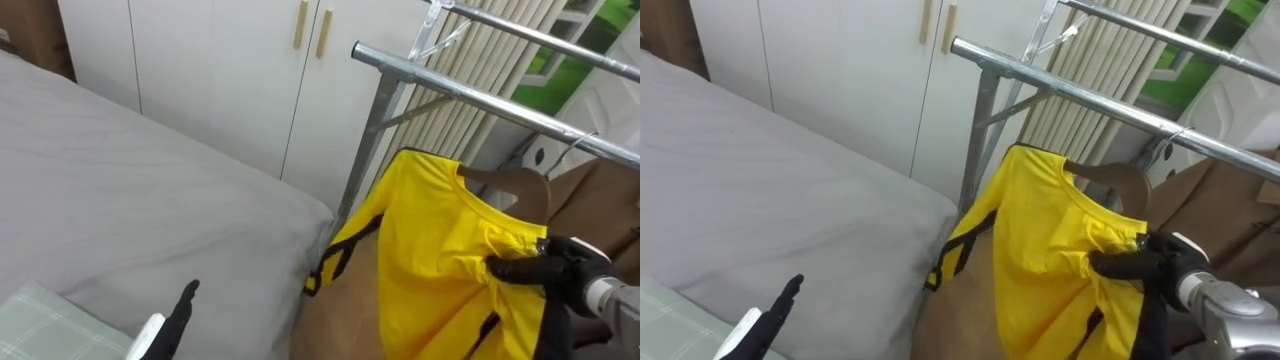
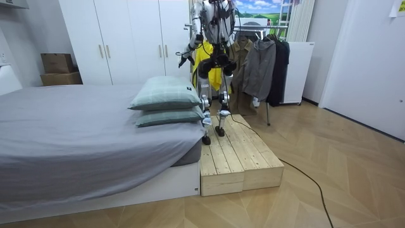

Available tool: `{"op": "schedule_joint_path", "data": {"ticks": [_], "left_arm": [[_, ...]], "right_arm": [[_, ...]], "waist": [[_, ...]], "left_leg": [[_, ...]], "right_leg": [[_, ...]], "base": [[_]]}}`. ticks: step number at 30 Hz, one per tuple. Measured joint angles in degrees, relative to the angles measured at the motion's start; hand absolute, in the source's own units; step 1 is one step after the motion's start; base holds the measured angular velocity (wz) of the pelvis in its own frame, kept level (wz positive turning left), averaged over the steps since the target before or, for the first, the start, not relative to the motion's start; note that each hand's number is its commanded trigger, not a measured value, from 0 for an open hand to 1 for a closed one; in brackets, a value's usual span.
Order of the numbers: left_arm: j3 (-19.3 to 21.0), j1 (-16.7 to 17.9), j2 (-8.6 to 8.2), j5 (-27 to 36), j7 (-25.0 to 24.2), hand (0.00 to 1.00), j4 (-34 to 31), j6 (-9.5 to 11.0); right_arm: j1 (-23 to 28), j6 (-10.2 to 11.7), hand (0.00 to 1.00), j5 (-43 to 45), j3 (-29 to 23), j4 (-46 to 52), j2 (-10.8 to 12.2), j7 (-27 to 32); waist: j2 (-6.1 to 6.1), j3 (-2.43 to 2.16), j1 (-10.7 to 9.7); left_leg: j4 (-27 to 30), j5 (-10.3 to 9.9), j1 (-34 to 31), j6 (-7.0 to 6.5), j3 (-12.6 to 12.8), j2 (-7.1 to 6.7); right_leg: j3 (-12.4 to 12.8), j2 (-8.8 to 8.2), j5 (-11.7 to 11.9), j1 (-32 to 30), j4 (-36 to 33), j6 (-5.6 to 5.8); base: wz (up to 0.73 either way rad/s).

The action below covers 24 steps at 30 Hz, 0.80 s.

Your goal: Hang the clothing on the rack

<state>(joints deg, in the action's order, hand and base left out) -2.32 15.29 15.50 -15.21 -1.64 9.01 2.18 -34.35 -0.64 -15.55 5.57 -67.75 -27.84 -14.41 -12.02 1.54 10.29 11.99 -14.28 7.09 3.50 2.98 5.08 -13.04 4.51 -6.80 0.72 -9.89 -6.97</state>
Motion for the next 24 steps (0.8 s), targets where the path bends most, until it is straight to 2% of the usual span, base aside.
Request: {"op": "schedule_joint_path", "data": {"ticks": [4,10,14,19,24], "left_arm": [[-0.2,0.0,0.16,0.0,0.0,0.00,0.0,0.0],[-0.2,0.0,0.59,-0.1,0.0,0.00,0.2,0.0],[-0.1,0.0,0.62,-0.1,0.0,0.00,1.2,0.4],[-0.2,0.0,0.74,-0.1,0.3,0.00,1.5,1.0],[-0.2,0.0,0.75,-0.2,2.2,0.00,1.4,3.8]], "right_arm": [[0.0,0.1,0.00,0.3,0.1,0.4,0.0,2.4],[0.0,0.7,0.00,0.3,0.1,1.2,0.0,5.7],[0.0,1.1,0.00,0.3,0.1,1.2,0.0,6.3],[0.0,3.1,0.00,0.1,0.1,1.2,0.0,7.9],[0.0,6.2,0.00,0.5,0.0,1.5,0.0,11.6]], "waist": [[0.54,-0.24,0.0],[1.45,-0.24,0.0],[1.53,-0.22,0.0],[1.88,-0.12,0.0],[2.71,-0.14,-0.3]], "left_leg": [[0.3,0.0,0.1,0.00,0.1,0.02],[0.1,0.0,0.3,0.00,0.1,0.07],[-0.2,0.0,0.3,0.00,0.2,0.07],[-0.1,0.0,0.1,0.01,0.1,0.04],[-0.2,0.0,0.0,0.01,0.1,0.06]], "right_leg": [[0.2,0.04,0.0,0.1,0.0,-0.01],[0.4,0.10,0.0,0.1,-0.3,-0.05],[0.5,0.06,-0.1,-0.4,-0.9,-0.19],[0.5,0.05,-0.1,-0.5,-0.9,-0.22],[0.4,0.07,-0.1,-0.6,-0.8,-0.21]], "base": [[-0.04],[0.00],[0.00],[0.00],[0.00]]}}
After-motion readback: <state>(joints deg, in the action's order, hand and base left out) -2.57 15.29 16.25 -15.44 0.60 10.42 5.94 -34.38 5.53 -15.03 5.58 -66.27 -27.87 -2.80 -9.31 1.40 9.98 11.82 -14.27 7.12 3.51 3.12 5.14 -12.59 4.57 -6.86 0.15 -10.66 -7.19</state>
